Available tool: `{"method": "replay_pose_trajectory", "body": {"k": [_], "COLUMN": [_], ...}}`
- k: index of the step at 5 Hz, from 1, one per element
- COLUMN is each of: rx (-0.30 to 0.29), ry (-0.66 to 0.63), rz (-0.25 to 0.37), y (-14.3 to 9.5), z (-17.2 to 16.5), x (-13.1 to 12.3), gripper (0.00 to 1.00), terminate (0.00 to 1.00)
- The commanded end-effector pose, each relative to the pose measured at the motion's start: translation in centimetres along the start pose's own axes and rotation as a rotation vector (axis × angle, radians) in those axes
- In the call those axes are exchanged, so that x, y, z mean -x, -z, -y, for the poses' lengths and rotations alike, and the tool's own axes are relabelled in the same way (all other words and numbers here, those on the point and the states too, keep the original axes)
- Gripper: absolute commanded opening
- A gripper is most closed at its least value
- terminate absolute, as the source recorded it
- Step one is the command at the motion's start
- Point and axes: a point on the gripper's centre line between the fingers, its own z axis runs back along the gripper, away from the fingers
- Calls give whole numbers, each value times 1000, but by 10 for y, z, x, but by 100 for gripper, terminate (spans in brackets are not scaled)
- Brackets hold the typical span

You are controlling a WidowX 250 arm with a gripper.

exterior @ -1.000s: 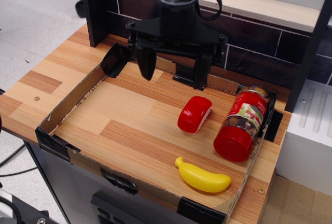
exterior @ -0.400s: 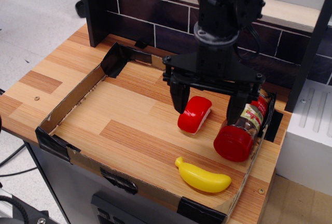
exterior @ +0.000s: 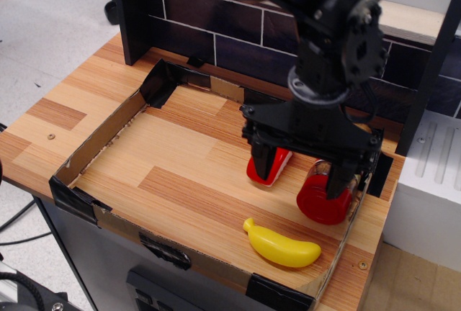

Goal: Upright basil bottle

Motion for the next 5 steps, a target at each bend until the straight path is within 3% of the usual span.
{"method": "replay_pose_trajectory", "body": {"k": [1,5], "rx": [59,-25], "ry": [-15,9], "rz": [50,41], "y": [-13,19], "z": [11,22], "x": [-5,-3], "gripper": [100,100], "terminate": [0,0]}}
